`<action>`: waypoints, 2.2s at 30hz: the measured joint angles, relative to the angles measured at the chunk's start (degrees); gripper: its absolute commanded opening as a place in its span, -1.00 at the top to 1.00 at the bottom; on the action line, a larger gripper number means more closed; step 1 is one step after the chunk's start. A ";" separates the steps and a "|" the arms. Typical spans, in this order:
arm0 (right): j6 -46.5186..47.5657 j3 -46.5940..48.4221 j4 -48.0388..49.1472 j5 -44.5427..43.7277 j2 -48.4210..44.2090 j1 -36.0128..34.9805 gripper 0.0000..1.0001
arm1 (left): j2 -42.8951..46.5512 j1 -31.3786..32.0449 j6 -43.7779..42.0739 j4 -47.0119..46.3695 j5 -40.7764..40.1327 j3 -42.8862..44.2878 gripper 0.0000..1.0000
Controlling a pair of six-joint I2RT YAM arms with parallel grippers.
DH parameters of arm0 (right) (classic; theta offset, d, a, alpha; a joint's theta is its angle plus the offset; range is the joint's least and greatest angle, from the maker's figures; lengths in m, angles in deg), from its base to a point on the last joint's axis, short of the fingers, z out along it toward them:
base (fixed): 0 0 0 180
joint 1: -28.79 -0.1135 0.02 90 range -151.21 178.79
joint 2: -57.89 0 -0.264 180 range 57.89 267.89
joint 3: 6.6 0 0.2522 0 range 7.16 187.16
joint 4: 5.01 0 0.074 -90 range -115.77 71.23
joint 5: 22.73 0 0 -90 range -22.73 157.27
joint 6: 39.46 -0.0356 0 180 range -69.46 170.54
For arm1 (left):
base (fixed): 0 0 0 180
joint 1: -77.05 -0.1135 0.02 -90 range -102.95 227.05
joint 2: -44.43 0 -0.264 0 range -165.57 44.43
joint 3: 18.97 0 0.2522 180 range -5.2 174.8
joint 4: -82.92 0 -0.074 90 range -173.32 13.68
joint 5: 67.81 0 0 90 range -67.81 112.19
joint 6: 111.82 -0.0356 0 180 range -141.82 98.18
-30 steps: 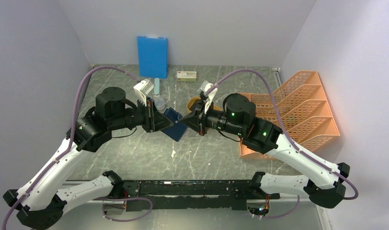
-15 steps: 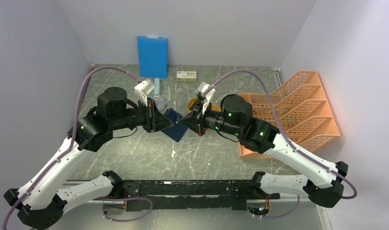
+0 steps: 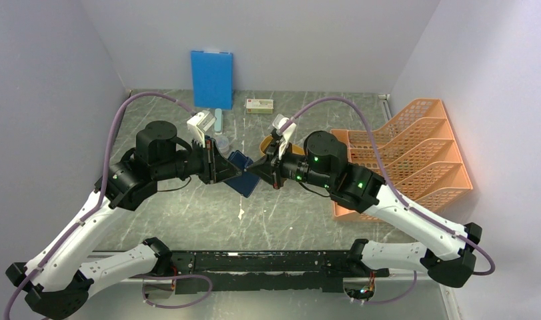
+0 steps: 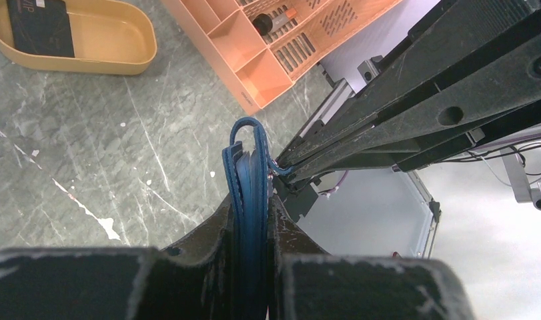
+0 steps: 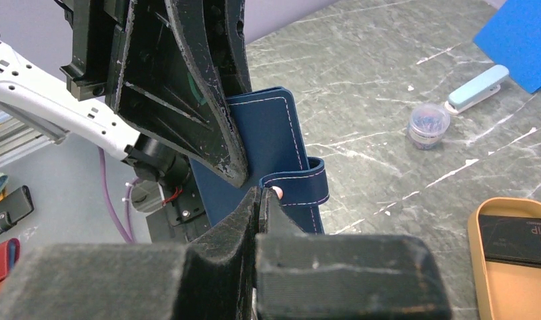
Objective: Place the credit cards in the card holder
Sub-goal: Pick up the card holder from the center of the board.
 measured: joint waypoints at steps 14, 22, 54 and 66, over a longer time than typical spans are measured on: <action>0.00 0.00 0.07 -1.95 0.74 -1.20 1.00 | 0.00 -0.33 0.07 0.31 -0.02 -0.22 0.90; -0.48 0.00 0.61 -3.98 2.38 -2.27 1.00 | 0.11 -0.68 0.96 0.07 -0.04 -1.95 0.90; -1.07 -0.44 0.33 -4.76 1.20 -2.95 1.00 | 0.83 -0.28 0.70 1.57 -2.27 -0.87 0.90; -2.03 -1.01 1.55 -4.26 1.16 -2.93 1.00 | 0.92 -0.28 0.72 1.77 -2.19 -0.83 0.90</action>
